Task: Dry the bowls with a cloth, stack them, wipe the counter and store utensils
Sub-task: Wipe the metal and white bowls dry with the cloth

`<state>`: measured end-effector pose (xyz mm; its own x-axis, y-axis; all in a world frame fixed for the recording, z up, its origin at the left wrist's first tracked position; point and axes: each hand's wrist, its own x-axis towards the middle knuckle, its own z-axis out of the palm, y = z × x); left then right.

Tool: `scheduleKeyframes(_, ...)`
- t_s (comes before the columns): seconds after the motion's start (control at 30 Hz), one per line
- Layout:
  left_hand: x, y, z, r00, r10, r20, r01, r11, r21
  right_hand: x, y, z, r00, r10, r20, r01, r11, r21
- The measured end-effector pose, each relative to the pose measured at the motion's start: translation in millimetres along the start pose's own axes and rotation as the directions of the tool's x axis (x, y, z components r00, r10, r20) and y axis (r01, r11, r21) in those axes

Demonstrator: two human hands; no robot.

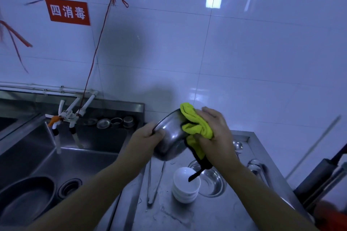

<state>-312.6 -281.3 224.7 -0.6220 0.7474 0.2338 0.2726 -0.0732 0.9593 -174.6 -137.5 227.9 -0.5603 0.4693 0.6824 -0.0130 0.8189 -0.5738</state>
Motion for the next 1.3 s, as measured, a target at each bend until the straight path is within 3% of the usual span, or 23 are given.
scheduleKeyframes(0.07, 2, 1, 9, 0.991, -0.12, -0.059, 0.109, 0.982, -0.156, -1, -5, 11, 0.993, -0.029, 0.111, 0.033, 0.999, -0.029)
scheduleKeyframes(0.13, 3, 6, 17, 0.96, -0.264, -0.096, 0.216, 0.912, -0.348, -1, -9, 17, 0.989, -0.105, 0.103, 0.114, 0.99, -0.08)
scheduleKeyframes(0.2, 5, 10, 21, 0.921, -0.387, -0.045, 0.318, 0.813, -0.489, -2, -16, 21, 0.969, -0.237, 0.067, 0.245, 0.953, -0.177)
scheduleKeyframes(0.3, 6, 17, 23, 0.929, -0.368, 0.041, 0.326, 0.763, -0.558, -8, -27, 35, 0.896, -0.433, 0.098, 0.441, 0.842, -0.311)
scheduleKeyframes(0.4, 5, 22, 23, 0.936, -0.353, 0.021, 0.295, 0.746, -0.597, -10, -32, 44, 0.874, -0.481, 0.064, 0.47, 0.807, -0.357)
scheduleKeyframes(0.53, 4, 20, 25, 0.944, -0.323, -0.063, 0.236, 0.798, -0.554, 9, -39, 42, 0.925, -0.376, -0.055, 0.351, 0.9, -0.257)
scheduleKeyframes(0.6, 5, 18, 22, 0.929, -0.356, -0.105, 0.23, 0.774, -0.59, 22, -38, 37, 0.968, -0.218, -0.122, 0.208, 0.974, -0.094)
scheduleKeyframes(0.67, 5, 18, 18, 0.924, -0.357, -0.137, 0.197, 0.751, -0.63, 31, -35, 30, 0.989, 0.047, -0.143, -0.029, 0.991, 0.129)
scheduleKeyframes(0.77, 4, 18, 12, 0.943, -0.294, -0.156, 0.111, 0.719, -0.686, 34, -30, 24, 0.93, 0.359, -0.074, -0.302, 0.866, 0.399)
scheduleKeyframes(0.9, 8, 13, 6, 0.927, -0.331, -0.176, 0.081, 0.636, -0.767, 16, -25, 25, 0.838, 0.532, -0.123, -0.389, 0.74, 0.548)
scheduleKeyframes(0.97, 10, 11, 5, 0.92, -0.371, -0.125, 0.121, 0.573, -0.811, 2, -23, 30, 0.829, 0.526, -0.193, -0.358, 0.762, 0.54)
scheduleKeyframes(1.07, 9, 5, 6, 0.907, -0.42, -0.039, 0.2, 0.509, -0.837, -13, -24, 37, 0.878, 0.407, -0.251, -0.278, 0.861, 0.426)
scheduleKeyframes(1.2, 6, -3, 11, 0.916, -0.401, 0.014, 0.247, 0.534, -0.809, -8, -18, 26, 0.927, 0.274, -0.255, -0.191, 0.932, 0.308)
scheduleKeyframes(1.3, 8, 2, 14, 0.929, -0.371, -0.008, 0.22, 0.568, -0.793, 6, -21, 18, 0.958, 0.103, -0.266, -0.081, 0.992, 0.094)
